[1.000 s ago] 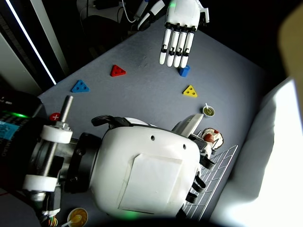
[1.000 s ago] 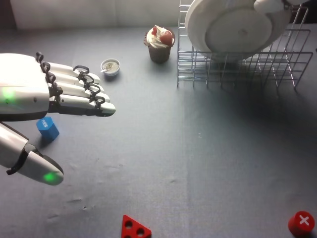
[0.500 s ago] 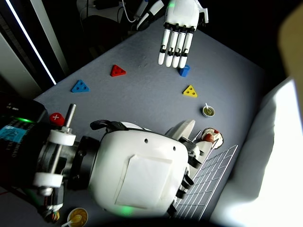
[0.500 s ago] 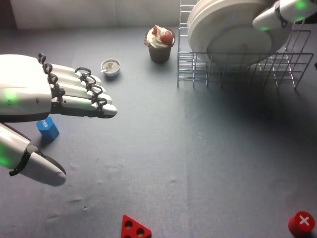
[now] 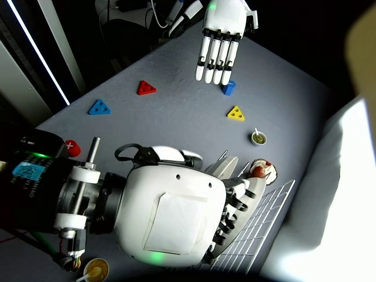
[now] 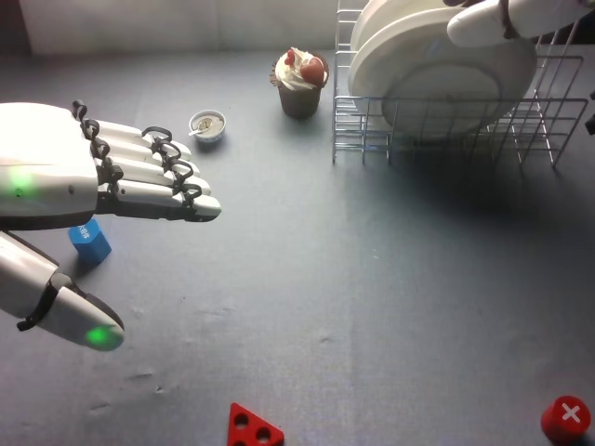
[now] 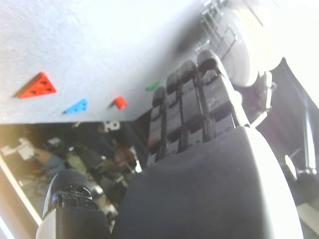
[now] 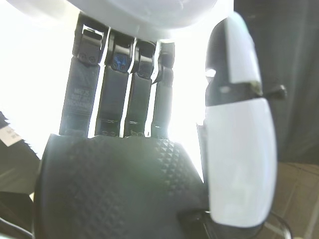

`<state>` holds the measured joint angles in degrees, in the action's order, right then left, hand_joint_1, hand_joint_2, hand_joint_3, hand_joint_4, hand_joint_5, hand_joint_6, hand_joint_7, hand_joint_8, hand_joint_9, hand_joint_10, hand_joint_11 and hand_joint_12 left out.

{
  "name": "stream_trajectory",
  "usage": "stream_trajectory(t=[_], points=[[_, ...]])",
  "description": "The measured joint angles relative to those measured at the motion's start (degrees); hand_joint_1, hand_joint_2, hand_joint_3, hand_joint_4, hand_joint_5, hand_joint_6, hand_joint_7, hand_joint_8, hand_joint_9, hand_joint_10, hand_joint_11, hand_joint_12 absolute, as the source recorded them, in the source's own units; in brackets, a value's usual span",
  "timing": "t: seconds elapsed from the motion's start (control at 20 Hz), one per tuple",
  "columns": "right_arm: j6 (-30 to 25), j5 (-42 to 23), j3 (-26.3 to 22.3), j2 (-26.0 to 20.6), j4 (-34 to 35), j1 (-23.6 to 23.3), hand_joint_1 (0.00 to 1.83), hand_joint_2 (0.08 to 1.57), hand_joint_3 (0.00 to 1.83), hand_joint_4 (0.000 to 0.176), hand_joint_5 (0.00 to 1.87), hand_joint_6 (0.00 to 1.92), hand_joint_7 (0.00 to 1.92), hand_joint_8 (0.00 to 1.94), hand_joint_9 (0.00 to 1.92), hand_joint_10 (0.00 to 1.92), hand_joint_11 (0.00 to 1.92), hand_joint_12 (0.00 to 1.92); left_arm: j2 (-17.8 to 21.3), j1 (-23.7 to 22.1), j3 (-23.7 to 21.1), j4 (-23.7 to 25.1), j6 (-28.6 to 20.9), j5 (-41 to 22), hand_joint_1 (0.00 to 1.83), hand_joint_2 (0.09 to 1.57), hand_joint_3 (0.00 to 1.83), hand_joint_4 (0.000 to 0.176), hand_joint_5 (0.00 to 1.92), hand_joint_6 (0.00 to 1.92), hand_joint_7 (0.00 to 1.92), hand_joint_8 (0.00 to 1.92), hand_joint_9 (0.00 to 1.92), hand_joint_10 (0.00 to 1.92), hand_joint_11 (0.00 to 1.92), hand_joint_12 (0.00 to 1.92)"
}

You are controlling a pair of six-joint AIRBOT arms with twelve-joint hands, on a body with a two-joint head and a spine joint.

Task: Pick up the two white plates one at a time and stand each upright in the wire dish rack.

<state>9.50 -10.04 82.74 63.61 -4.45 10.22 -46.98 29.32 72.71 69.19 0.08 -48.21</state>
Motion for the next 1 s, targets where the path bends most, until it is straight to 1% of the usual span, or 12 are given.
stream_trajectory(t=[0.1,0.3,0.4,0.6,0.75,0.85,0.9,0.95,1.0], points=[[0.0,0.0,0.0,0.0,0.0,0.0,0.92,0.97,0.00,0.000,0.69,0.00,0.77,0.00,0.78,0.00,0.87,0.20,0.0,0.0,0.0,0.0,0.0,0.2,0.00,0.95,0.00,0.000,0.17,0.00,0.21,0.00,0.20,0.00,0.19,0.01],[-0.2,-0.1,-0.6,0.0,0.0,-0.2,0.87,0.97,0.00,0.000,0.69,0.00,0.72,0.00,0.72,0.00,0.78,0.16,0.0,0.0,0.0,0.0,0.0,0.2,0.00,0.95,0.00,0.000,0.16,0.00,0.20,0.00,0.19,0.00,0.18,0.00],[-0.2,0.1,-1.0,0.0,0.0,-1.4,0.88,0.95,0.00,0.000,0.70,0.00,0.71,0.00,0.71,0.00,0.76,0.15,0.0,0.0,0.0,0.0,0.0,0.2,0.00,0.95,0.00,0.000,0.16,0.00,0.20,0.00,0.19,0.00,0.17,0.00],[-0.2,-2.9,-2.3,-1.9,-0.2,-4.4,0.87,0.96,0.00,0.000,0.71,0.01,0.73,0.01,0.73,0.01,0.75,0.15,0.0,0.0,0.0,0.0,0.0,0.3,0.00,0.95,0.00,0.000,0.18,0.01,0.22,0.01,0.21,0.01,0.21,0.01],[-1.1,-7.5,-4.0,-3.8,-7.5,-5.4,0.88,0.96,0.00,0.000,0.71,0.00,0.73,0.01,0.73,0.01,0.75,0.15,0.0,0.0,0.0,0.0,0.0,0.3,0.00,0.95,0.00,0.000,0.18,0.00,0.21,0.00,0.20,0.00,0.21,0.01],[-0.5,-13.7,-6.1,-5.5,-16.3,-5.4,0.86,0.96,0.00,0.000,0.71,0.00,0.73,0.00,0.73,0.00,0.75,0.15,0.0,0.0,0.0,0.0,0.0,0.3,0.00,0.95,0.00,0.000,0.17,0.01,0.20,0.01,0.19,0.01,0.20,0.01],[0.4,-17.0,-7.3,-6.5,-18.6,-4.9,0.80,0.99,0.01,0.014,0.66,0.00,0.69,0.00,0.69,0.00,0.71,0.14,0.0,0.0,0.0,0.0,0.0,0.3,0.00,0.95,0.00,0.000,0.16,0.00,0.20,0.01,0.20,0.01,0.19,0.01],[5.4,-20.7,-9.3,-8.1,-20.3,-4.2,0.77,1.00,0.01,0.024,0.61,0.00,0.65,0.00,0.65,0.00,0.66,0.12,0.0,0.0,0.0,0.0,0.0,0.3,0.00,0.95,0.00,0.000,0.16,0.00,0.20,0.01,0.20,0.01,0.19,0.00],[8.5,-22.7,-10.4,-9.2,-22.3,-4.1,0.75,0.99,0.01,0.038,0.52,0.00,0.56,0.00,0.58,0.00,0.59,0.09,0.0,0.0,0.0,0.0,0.0,0.3,0.00,0.95,0.00,0.000,0.17,0.01,0.21,0.01,0.20,0.01,0.20,0.01]])
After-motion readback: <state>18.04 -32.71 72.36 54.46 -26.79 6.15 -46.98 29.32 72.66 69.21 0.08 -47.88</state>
